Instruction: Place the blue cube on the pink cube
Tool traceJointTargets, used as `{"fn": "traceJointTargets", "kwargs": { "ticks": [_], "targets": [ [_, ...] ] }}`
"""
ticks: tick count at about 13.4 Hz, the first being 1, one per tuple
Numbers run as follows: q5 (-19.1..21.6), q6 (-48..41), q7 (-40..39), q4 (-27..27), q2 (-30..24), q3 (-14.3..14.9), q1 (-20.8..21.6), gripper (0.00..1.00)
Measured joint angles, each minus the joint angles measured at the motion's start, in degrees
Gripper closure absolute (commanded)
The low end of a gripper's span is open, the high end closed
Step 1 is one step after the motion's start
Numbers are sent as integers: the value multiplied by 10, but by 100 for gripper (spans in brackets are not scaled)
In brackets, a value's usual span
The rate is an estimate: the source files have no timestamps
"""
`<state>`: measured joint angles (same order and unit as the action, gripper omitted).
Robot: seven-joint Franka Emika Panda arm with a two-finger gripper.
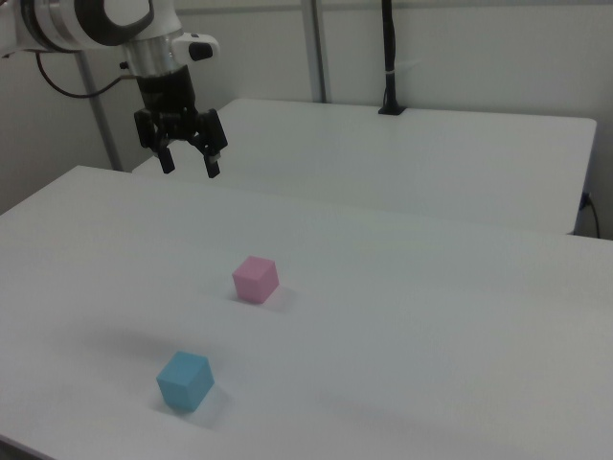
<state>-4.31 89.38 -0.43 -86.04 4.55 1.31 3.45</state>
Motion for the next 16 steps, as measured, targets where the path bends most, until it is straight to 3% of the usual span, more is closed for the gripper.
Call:
{"fn": "traceJointTargets", "kwargs": {
  "ticks": [5,13,16],
  "targets": [
    [0,-3,0,-45,-49,-1,0,0],
    [0,-12,-1,-224,-237,-1,-1,0],
    [0,-12,-4,-268,-286,-1,-1,0]
  ]
}}
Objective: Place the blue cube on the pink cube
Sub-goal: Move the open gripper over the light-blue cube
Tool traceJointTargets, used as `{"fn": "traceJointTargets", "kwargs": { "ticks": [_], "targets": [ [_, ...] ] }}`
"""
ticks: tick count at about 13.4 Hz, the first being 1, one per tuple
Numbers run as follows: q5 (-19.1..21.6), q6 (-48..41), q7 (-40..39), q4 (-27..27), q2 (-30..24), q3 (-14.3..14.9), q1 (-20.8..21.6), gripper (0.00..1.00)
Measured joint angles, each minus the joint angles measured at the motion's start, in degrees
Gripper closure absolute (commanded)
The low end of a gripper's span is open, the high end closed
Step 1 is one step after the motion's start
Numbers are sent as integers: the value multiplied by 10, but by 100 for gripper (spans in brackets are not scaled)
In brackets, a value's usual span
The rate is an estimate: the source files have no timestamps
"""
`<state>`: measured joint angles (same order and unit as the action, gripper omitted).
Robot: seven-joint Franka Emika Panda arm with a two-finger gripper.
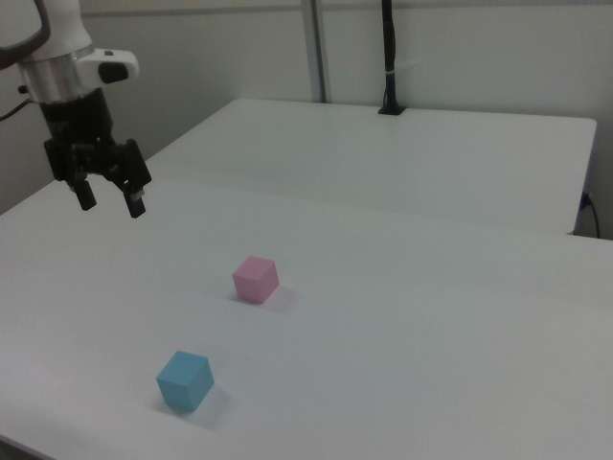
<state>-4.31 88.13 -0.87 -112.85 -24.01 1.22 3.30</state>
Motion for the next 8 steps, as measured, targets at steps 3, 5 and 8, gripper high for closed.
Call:
{"fn": "traceJointTargets", "kwargs": {
  "ticks": [3,5,8],
  "targets": [
    [0,-7,-10,-33,-23,0,0,0],
    [0,-7,-35,-57,-22,6,-1,0],
    [0,55,-58,-123,-21,22,-6,0]
  ]
}}
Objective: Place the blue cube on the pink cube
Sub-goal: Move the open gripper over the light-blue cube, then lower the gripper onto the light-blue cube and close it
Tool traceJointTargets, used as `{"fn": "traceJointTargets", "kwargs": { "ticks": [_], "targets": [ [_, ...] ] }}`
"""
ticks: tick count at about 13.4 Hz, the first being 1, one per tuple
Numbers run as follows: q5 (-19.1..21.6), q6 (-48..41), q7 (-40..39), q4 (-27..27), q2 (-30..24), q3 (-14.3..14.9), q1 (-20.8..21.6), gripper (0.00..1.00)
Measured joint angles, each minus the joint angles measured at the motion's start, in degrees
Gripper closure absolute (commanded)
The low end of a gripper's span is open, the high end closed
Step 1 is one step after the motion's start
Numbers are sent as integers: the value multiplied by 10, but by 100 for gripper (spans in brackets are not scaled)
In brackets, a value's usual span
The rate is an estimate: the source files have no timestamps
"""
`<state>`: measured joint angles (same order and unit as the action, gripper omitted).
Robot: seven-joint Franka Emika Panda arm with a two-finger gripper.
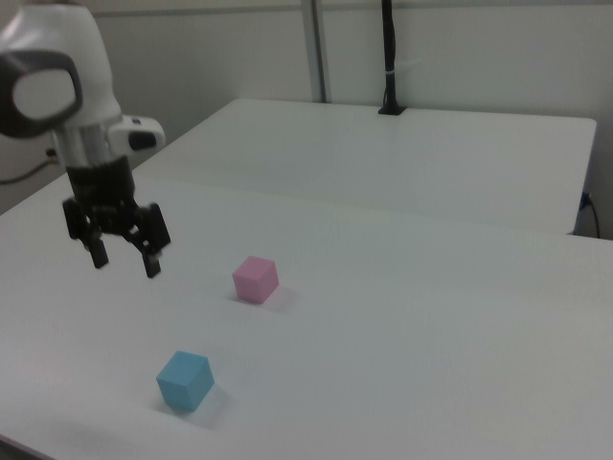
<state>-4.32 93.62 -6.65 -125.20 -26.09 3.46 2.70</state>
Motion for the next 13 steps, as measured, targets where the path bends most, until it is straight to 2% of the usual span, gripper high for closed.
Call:
{"fn": "traceJointTargets", "kwargs": {
  "ticks": [2,5,9,13],
  "targets": [
    [-17,84,-5,-79,4,1,-6,0],
    [-34,160,-6,-147,13,1,-6,0],
    [-34,237,-7,-192,47,0,-6,0],
    [-34,300,-7,-199,108,0,-6,0]
  ]
}}
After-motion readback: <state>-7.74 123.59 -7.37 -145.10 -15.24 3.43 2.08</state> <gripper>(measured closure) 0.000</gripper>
